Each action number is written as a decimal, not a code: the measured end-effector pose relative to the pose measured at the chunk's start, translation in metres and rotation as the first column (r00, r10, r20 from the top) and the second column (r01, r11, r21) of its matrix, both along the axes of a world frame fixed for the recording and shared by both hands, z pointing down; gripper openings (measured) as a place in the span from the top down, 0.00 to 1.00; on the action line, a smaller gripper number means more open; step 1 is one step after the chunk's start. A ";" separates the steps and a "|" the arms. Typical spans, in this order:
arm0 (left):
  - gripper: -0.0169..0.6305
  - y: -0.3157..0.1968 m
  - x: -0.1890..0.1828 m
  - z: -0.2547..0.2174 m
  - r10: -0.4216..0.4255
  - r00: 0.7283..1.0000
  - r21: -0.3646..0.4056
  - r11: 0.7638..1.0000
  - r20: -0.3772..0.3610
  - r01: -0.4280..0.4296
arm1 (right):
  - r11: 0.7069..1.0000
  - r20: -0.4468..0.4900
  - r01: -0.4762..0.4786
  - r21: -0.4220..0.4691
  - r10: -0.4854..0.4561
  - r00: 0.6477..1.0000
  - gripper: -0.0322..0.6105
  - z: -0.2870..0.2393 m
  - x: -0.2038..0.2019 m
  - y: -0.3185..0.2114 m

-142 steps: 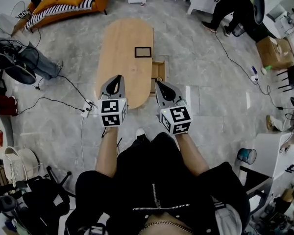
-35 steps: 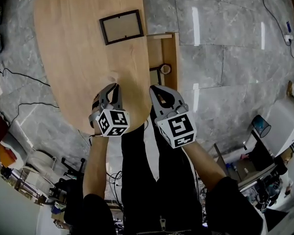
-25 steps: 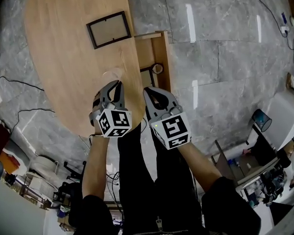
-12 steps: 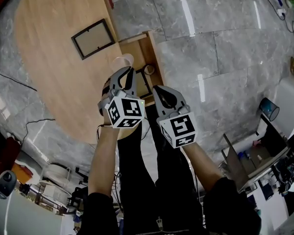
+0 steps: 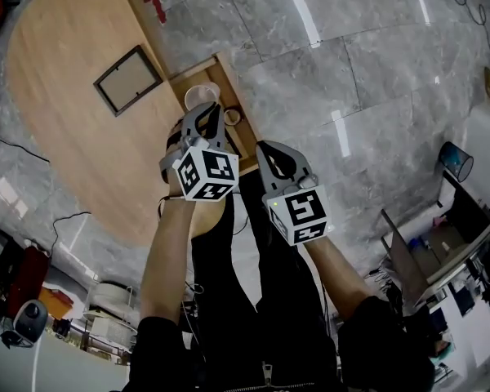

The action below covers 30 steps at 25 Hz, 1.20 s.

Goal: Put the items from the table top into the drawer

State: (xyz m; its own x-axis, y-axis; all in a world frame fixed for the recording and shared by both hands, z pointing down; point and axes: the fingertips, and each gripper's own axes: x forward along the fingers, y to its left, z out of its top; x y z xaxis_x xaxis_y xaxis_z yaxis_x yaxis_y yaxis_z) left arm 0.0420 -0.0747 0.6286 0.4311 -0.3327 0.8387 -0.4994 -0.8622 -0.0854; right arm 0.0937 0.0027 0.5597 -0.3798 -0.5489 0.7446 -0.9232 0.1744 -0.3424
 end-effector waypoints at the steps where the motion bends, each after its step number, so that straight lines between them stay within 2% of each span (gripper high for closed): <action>1: 0.93 0.000 0.004 0.004 0.017 1.000 -0.004 1.000 0.006 -0.017 | 1.000 0.001 -0.008 -0.002 0.008 1.000 0.94 0.001 0.003 0.001; 10: 0.93 0.001 0.010 0.047 0.118 0.984 -0.042 0.993 0.137 -0.113 | 0.998 0.001 -0.055 -0.032 0.055 0.998 0.94 0.013 0.024 0.011; 17: 0.93 -0.010 0.015 0.074 0.188 0.956 -0.069 0.982 0.226 -0.176 | 0.997 0.000 -0.063 -0.046 0.063 0.998 0.94 0.018 0.031 0.011; 30: 0.92 -0.010 0.022 0.108 0.254 0.919 -0.098 0.967 0.301 -0.235 | 0.996 -0.007 -0.052 -0.068 0.052 0.999 0.94 0.026 0.041 0.009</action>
State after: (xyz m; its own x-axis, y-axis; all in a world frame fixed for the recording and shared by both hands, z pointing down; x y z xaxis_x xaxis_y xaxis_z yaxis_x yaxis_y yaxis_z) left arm 0.0639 -0.0848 0.7369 0.2092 -0.1957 0.9581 -0.2292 -0.9623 -0.1465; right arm 0.1345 0.0116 0.5858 -0.3480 -0.5157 0.7829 -0.9323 0.1027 -0.3468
